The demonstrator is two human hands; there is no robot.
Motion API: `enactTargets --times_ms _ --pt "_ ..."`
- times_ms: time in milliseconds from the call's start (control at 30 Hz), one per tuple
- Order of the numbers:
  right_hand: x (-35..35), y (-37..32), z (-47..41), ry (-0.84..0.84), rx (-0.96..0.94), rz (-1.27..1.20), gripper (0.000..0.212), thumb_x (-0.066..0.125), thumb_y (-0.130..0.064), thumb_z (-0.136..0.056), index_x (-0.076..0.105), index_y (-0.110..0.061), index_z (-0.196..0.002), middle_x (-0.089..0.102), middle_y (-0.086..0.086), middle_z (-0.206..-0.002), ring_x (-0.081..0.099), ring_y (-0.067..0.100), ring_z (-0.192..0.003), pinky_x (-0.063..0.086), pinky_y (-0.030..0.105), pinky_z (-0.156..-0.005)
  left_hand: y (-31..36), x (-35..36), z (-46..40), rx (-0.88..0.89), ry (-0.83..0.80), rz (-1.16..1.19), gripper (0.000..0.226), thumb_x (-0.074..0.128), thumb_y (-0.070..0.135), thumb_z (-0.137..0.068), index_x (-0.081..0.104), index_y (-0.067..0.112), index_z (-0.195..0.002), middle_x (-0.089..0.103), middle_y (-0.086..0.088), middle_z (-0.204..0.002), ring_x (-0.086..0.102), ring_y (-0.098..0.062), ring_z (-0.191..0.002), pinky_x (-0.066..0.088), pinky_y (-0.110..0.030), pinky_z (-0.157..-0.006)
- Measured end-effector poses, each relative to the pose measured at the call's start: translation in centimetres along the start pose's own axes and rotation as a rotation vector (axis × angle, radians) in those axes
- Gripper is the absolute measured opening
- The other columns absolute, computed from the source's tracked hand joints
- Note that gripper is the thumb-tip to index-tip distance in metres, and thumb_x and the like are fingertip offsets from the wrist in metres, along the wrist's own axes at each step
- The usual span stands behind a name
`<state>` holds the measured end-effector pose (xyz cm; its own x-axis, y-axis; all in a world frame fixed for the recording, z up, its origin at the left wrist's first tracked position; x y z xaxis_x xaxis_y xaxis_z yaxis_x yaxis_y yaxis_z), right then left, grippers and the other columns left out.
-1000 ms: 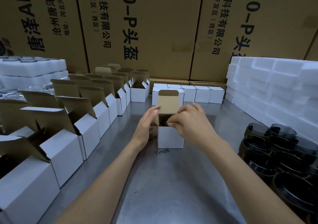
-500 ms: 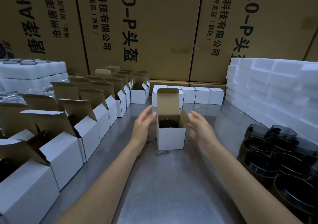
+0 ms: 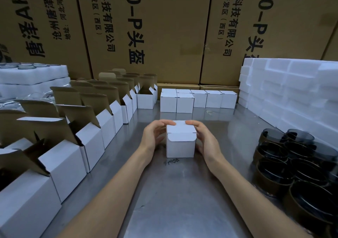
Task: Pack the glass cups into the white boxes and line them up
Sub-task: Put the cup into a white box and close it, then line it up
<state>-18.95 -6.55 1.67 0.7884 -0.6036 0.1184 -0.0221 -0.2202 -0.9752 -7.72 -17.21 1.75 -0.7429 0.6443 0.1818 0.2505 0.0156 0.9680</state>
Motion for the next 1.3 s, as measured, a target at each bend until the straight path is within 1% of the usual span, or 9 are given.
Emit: enactTargets --times_ms 133,233,367,500,767,933,1067,1200,1300 --pt "0.5 0.1 0.3 -0.056 -0.084 0.102 0.02 0.045 -0.034 -0.098 0.06 -0.029 -0.11 0.059 -0.013 -0.112 0.054 0.001 -0.107 0.043 0.021 -0.089 0.2 0.5 0.3 0.065 -0.037 -0.091 0.04 0.05 0.049 -0.076 0.067 0.015 -0.089 0.064 -0.001 -0.089 0.055 -0.014 -0.082 0.037 -0.028 -0.07" --pt "0.6 0.1 0.6 -0.076 -0.127 0.142 0.028 0.051 -0.04 -0.093 0.054 -0.029 -0.119 0.055 -0.016 -0.114 0.052 -0.014 -0.095 0.042 0.006 -0.077 0.3 1.0 0.5 0.191 -0.038 -0.192 0.042 0.053 0.053 -0.076 0.062 0.017 -0.096 0.059 0.006 -0.085 0.053 -0.01 -0.08 0.04 -0.024 -0.067" --pt "0.7 -0.4 0.7 -0.027 -0.159 0.13 0.043 0.053 -0.053 -0.08 0.056 -0.026 -0.114 0.06 -0.007 -0.111 0.056 0.004 -0.104 0.047 0.012 -0.081 0.6 1.1 0.7 0.294 -0.049 -0.275 0.059 0.053 0.066 -0.067 0.063 0.018 -0.099 0.062 0.007 -0.093 0.055 -0.003 -0.084 0.042 -0.016 -0.074" --pt "0.8 -0.4 0.6 -0.013 -0.189 0.156 0.043 0.053 -0.055 -0.077 0.057 -0.026 -0.108 0.062 -0.001 -0.114 0.057 0.014 -0.112 0.047 0.032 -0.095 0.6 1.0 0.6 0.318 -0.025 -0.302 0.039 0.06 0.054 -0.075 0.065 0.022 -0.096 0.064 0.012 -0.092 0.056 0.002 -0.081 0.04 -0.008 -0.073" --pt "0.5 0.5 -0.1 -0.046 -0.17 0.128 0.025 0.058 -0.017 -0.093 0.053 -0.02 -0.118 0.056 -0.003 -0.119 0.054 0.004 -0.106 0.045 0.008 -0.078 -0.1 1.2 0.1 0.209 -0.115 -0.277 0.048 0.055 0.037 -0.075 0.059 0.016 -0.118 0.06 0.004 -0.113 0.056 -0.007 -0.1 0.044 -0.01 -0.081" --pt "0.9 0.5 -0.3 -0.007 -0.217 0.342 0.019 0.048 -0.019 -0.098 0.061 -0.026 -0.11 0.051 -0.001 -0.132 0.042 0.006 -0.122 0.035 0.031 -0.106 -0.3 1.3 -0.1 0.132 -0.143 -0.251 0.041 0.057 0.025 -0.088 0.054 0.025 -0.129 0.053 0.004 -0.132 0.047 -0.009 -0.125 0.038 -0.014 -0.093" --pt "0.8 -0.3 1.0 0.089 -0.383 0.644 0.009 0.05 -0.05 -0.091 0.058 -0.046 -0.09 0.037 -0.017 -0.139 0.037 -0.003 -0.12 0.041 0.036 -0.087 -0.8 1.6 0.0 0.132 -0.126 -0.308 0.039 0.033 0.037 -0.102 0.043 0.032 -0.14 0.039 0.007 -0.146 0.033 -0.004 -0.133 0.023 -0.021 -0.105" --pt "1.2 -0.7 1.5 0.176 -0.485 0.971 0.056 0.049 -0.081 -0.063 0.054 -0.04 -0.102 0.032 -0.017 -0.141 0.037 0.007 -0.122 0.041 0.032 -0.071 -0.9 1.7 -0.3 0.055 -0.091 -0.241 0.061 0.012 0.058 -0.094 0.04 0.034 -0.143 0.029 0.01 -0.152 0.026 -0.001 -0.134 0.019 -0.018 -0.1" --pt "1.5 -0.6 1.0 0.258 -0.473 1.044 0.063 0.054 -0.081 -0.059 0.049 -0.035 -0.103 0.032 -0.013 -0.14 0.039 0.013 -0.121 0.039 0.03 -0.065 -1.1 1.4 -1.3 0.003 -0.062 -0.169 0.063 0.008 0.058 -0.095 0.04 0.031 -0.143 0.031 0.009 -0.152 0.03 -0.004 -0.135 0.027 -0.016 -0.102"
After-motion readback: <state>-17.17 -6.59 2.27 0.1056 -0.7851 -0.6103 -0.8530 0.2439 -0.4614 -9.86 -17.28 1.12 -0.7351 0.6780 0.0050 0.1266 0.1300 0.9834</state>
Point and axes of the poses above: each hand's wrist, its own z-axis away from the middle knuckle, its own x-axis out of the palm, y = z × x, the point moved 4 cm from there along -z, towards the middle knuckle
